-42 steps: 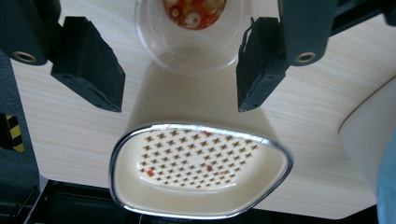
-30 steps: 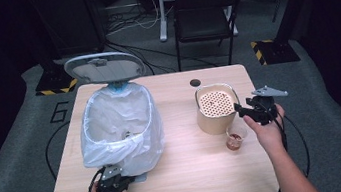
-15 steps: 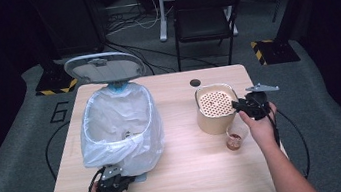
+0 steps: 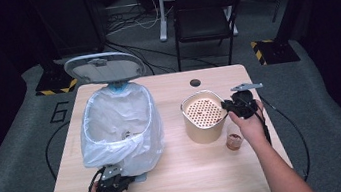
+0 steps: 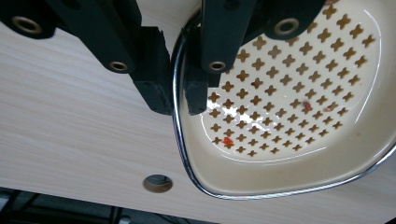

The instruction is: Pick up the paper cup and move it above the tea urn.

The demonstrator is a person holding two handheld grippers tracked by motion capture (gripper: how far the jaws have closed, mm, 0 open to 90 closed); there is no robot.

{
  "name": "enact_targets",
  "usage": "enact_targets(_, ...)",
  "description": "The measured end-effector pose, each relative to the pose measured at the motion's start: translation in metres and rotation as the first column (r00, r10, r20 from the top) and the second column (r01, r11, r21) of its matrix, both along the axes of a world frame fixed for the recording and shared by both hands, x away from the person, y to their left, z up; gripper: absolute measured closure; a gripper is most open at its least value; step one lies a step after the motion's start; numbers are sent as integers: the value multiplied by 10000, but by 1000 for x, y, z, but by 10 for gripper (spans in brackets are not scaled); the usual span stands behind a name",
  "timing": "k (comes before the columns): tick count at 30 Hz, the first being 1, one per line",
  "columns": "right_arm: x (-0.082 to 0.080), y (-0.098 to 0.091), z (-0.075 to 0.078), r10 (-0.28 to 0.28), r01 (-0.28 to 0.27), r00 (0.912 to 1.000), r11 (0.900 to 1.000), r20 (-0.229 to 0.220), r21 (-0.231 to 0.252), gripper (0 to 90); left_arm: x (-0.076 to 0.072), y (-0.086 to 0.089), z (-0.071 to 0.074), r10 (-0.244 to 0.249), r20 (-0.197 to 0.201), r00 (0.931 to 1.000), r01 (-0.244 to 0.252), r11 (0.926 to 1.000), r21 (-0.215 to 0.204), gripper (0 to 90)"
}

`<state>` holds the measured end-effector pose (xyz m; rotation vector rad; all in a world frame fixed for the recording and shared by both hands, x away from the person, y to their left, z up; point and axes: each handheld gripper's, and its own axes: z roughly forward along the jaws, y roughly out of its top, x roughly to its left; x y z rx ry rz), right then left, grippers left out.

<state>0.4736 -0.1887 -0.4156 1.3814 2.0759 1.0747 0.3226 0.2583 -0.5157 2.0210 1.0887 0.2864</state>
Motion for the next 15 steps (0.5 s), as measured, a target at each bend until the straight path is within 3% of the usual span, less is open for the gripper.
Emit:
enact_targets(6, -5, 10, 2, 677, -679, 9975, 9976, -176, -117, 824, 0, 0, 0, 4, -2, 10000, -4, 10000, -2, 900)
enact_targets(15, -26, 23, 4, 1661, -1669, 9855, 9858, -342, -202, 825, 0, 0, 0, 7, -4, 10000, -7, 10000, 0, 900)
